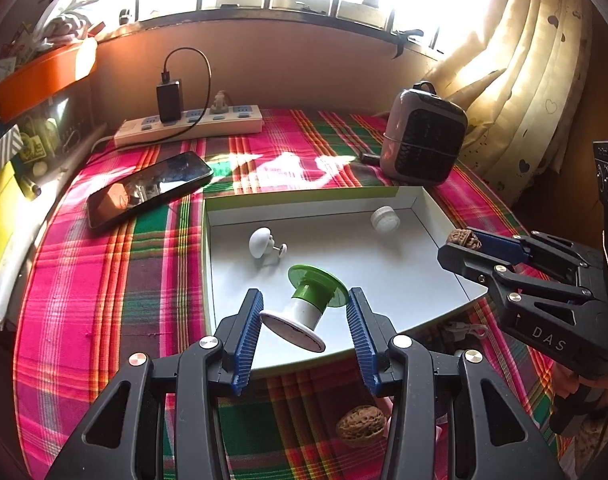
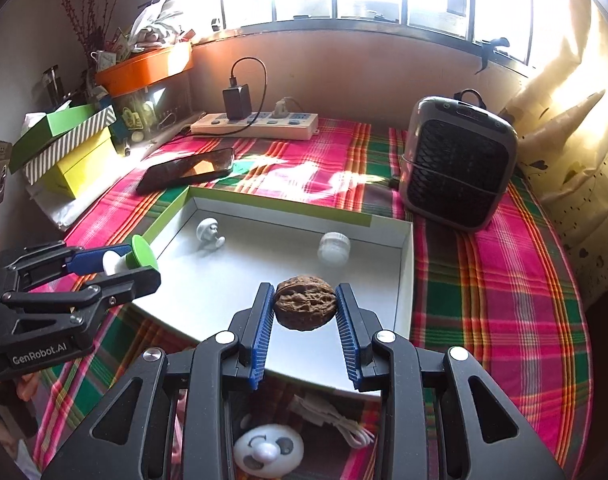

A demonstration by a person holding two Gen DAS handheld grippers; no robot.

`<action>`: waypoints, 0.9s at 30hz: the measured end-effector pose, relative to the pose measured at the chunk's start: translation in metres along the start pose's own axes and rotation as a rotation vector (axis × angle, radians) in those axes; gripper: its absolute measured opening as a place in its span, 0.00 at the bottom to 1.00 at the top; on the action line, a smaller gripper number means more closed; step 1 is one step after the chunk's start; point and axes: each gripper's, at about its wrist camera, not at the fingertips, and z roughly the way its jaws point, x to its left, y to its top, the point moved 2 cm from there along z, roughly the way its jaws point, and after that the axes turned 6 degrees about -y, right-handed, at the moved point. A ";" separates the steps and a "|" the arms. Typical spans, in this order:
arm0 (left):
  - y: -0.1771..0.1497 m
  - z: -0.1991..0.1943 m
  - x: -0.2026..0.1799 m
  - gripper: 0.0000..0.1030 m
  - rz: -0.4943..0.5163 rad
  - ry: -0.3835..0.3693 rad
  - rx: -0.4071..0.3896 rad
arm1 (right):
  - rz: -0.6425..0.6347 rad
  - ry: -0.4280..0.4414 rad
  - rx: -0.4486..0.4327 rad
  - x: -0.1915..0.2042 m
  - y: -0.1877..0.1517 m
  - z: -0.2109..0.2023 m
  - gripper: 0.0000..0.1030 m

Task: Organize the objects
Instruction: 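Carry the holder and walnut into the box lid and open both grippers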

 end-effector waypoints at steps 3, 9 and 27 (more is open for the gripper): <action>0.004 0.007 0.003 0.40 -0.011 -0.007 0.006 | -0.007 0.016 0.000 0.001 0.011 0.011 0.32; 0.011 0.024 0.007 0.40 -0.002 0.009 0.021 | -0.021 0.050 0.031 0.004 0.028 0.035 0.32; 0.013 0.056 0.020 0.40 0.016 0.081 0.072 | -0.067 0.061 0.122 0.021 0.043 0.094 0.32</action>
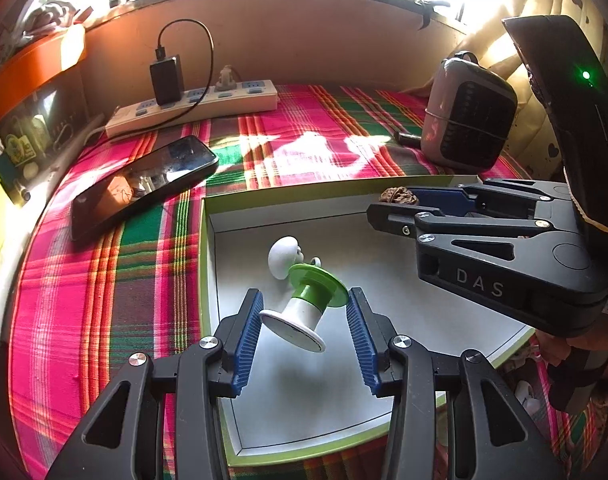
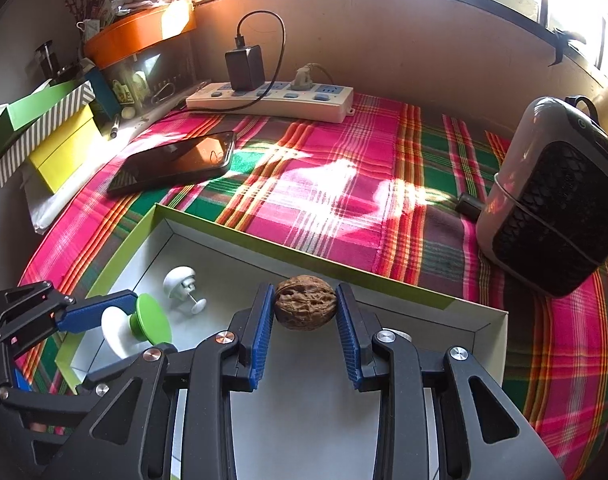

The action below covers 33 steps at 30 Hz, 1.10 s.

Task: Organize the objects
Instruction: 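Carry the holder and walnut into the box lid and open both grippers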

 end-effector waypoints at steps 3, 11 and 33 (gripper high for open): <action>0.001 0.001 0.000 0.40 -0.001 -0.008 0.001 | -0.003 -0.003 0.010 0.000 0.000 0.004 0.32; 0.000 0.007 -0.002 0.40 0.009 -0.004 0.010 | -0.010 -0.036 0.041 -0.001 0.002 0.009 0.32; 0.001 0.013 -0.006 0.41 0.027 0.019 0.028 | -0.007 -0.063 0.057 0.000 0.002 0.012 0.35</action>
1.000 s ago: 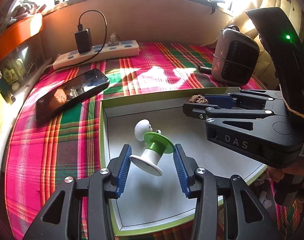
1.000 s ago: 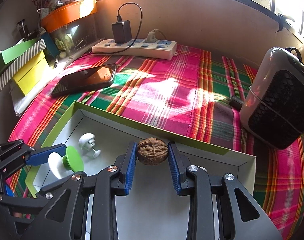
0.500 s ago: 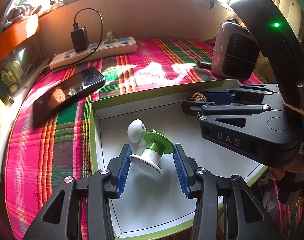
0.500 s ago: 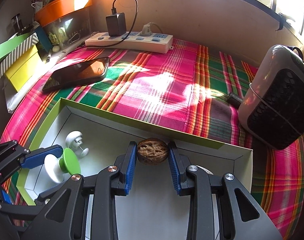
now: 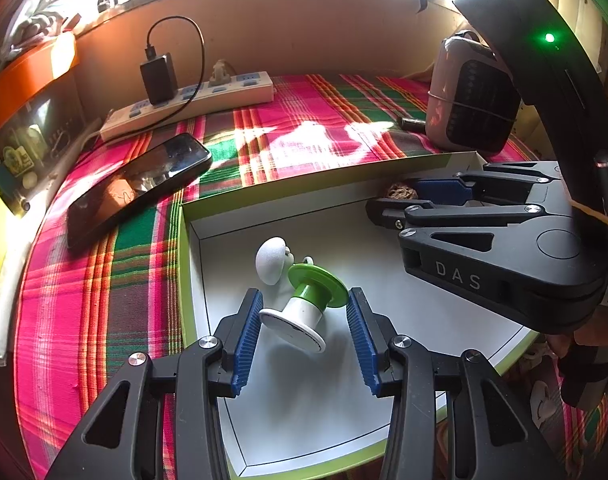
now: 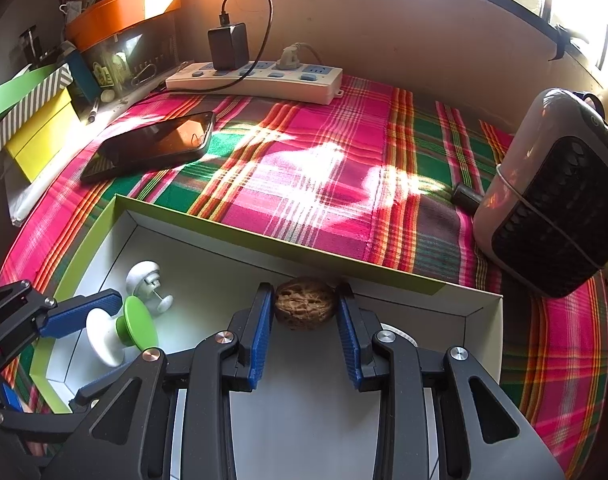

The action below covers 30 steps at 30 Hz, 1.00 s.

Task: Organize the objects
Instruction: 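Carry the holder and walnut into the box lid and open both grippers, then withdraw both tools from the box toward the remaining objects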

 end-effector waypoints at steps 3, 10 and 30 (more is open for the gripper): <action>0.000 0.000 0.000 0.41 0.000 -0.001 0.000 | 0.006 -0.002 -0.002 -0.001 0.000 -0.001 0.41; 0.001 0.000 0.000 0.41 -0.003 -0.003 0.001 | 0.013 -0.007 -0.005 -0.001 -0.001 -0.002 0.45; -0.006 -0.027 -0.007 0.41 -0.006 0.002 -0.043 | 0.054 -0.025 -0.095 -0.008 -0.011 -0.042 0.48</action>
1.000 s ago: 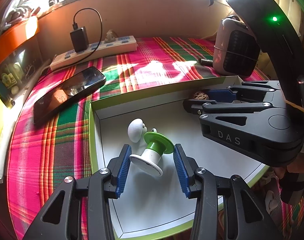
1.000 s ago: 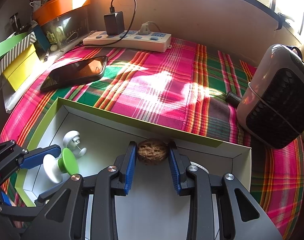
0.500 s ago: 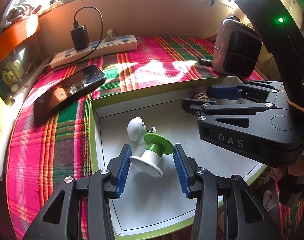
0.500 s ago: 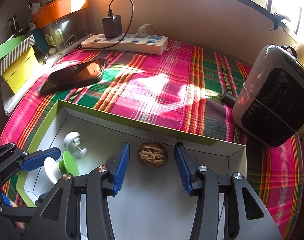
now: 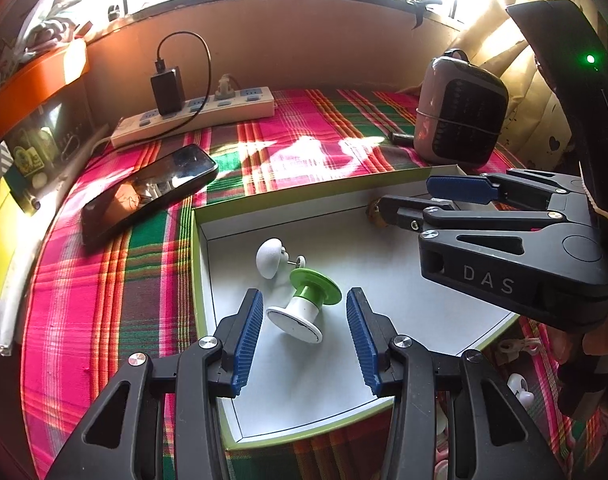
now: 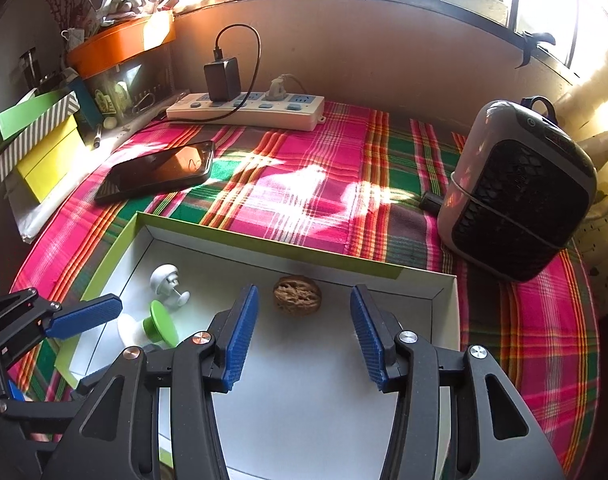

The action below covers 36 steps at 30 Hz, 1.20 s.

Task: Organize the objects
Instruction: 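Withdraw both tools from the box toward the remaining objects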

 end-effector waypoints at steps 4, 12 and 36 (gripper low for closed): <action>-0.004 -0.010 -0.004 0.41 0.005 0.000 -0.014 | 0.006 -0.001 -0.021 0.000 -0.005 -0.013 0.49; -0.012 -0.032 -0.009 0.41 0.000 0.007 -0.040 | 0.049 0.004 -0.050 -0.004 -0.020 -0.038 0.49; -0.051 -0.069 -0.018 0.41 -0.044 -0.038 -0.081 | 0.121 -0.032 -0.074 -0.024 -0.086 -0.086 0.49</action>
